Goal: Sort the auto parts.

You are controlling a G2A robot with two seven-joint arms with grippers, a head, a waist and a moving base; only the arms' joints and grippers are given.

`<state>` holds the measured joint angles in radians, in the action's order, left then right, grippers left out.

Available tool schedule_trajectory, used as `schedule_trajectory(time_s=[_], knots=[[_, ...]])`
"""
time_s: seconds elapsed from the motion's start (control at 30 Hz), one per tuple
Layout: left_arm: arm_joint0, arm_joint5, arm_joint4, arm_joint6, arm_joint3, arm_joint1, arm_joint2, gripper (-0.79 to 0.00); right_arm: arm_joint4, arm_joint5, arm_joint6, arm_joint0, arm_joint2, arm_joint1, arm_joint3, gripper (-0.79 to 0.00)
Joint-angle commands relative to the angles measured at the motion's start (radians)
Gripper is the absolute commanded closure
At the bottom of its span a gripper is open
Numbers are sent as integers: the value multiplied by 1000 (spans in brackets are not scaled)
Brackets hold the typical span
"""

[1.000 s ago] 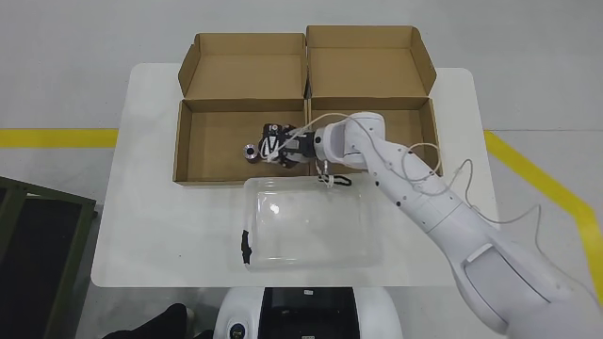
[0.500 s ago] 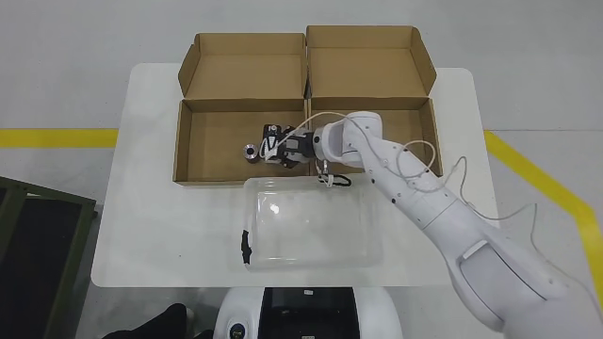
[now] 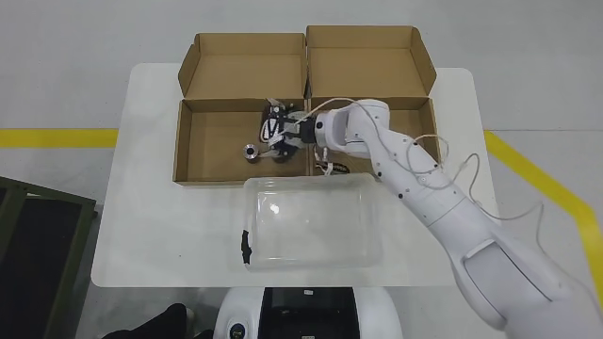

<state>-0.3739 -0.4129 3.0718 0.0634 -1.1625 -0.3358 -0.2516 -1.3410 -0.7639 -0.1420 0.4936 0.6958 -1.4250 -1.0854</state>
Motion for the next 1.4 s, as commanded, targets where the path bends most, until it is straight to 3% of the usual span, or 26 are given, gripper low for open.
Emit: schedule_trajectory(time_s=[0.0,0.2,0.43,0.63,1.03,1.37], knots=[[0,0,0,0,0,0,0,-785,-5,6,-21,17,24,10,-52,-785],[0,0,0,0,0,0,0,-785,1,6,-117,143,149,63,-259,-785],[0,0,0,0,0,0,0,-785,53,-3,-230,361,355,128,-542,-785],[0,0,0,0,0,0,0,-785,54,3,-263,545,503,167,-703,-785],[0,0,0,0,0,0,0,-785,-47,78,-98,975,825,221,-970,-785],[0,0,0,0,0,0,0,-785,-85,139,93,1244,1021,236,-1062,-785]])
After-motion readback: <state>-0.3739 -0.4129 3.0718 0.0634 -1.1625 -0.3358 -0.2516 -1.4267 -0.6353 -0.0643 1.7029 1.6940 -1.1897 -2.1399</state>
